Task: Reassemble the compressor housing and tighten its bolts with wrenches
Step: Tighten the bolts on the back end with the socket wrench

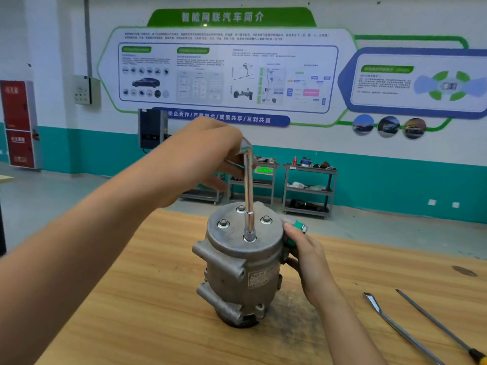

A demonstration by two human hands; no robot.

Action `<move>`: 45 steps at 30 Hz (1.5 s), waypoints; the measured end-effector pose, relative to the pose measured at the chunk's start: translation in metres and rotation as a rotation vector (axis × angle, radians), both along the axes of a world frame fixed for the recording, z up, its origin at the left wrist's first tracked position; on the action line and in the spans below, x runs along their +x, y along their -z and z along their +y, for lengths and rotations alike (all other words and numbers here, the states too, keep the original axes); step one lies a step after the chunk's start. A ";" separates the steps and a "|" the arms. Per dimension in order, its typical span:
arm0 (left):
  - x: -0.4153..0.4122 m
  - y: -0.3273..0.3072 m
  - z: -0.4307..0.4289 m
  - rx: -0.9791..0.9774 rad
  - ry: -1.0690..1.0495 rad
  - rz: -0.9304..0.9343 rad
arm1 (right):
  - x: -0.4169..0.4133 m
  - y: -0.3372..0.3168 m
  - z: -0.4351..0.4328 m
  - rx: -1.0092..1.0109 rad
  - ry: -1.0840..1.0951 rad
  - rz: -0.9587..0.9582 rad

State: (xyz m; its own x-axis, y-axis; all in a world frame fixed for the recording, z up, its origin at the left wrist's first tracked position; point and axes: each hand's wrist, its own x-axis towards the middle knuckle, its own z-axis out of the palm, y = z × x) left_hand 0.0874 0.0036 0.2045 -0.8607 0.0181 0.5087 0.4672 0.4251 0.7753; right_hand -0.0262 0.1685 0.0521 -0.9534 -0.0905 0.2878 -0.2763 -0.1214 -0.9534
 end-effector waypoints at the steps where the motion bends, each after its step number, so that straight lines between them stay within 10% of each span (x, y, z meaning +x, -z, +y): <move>1: 0.000 -0.001 -0.001 0.001 -0.026 -0.001 | 0.000 -0.001 0.000 0.005 0.001 0.003; 39: -0.002 0.027 -0.004 0.266 -0.048 0.149 | -0.005 -0.007 -0.007 -0.019 -0.018 -0.037; 45: -0.005 0.043 0.027 0.189 -0.222 0.436 | -0.002 -0.004 -0.006 -0.071 -0.011 -0.039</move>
State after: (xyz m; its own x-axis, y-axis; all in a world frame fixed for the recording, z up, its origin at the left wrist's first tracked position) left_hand 0.0829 0.0303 0.1617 -0.5413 -0.2672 0.7972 0.6782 0.4217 0.6018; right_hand -0.0283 0.1629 0.0564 -0.9629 -0.0820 0.2570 -0.2378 -0.1925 -0.9521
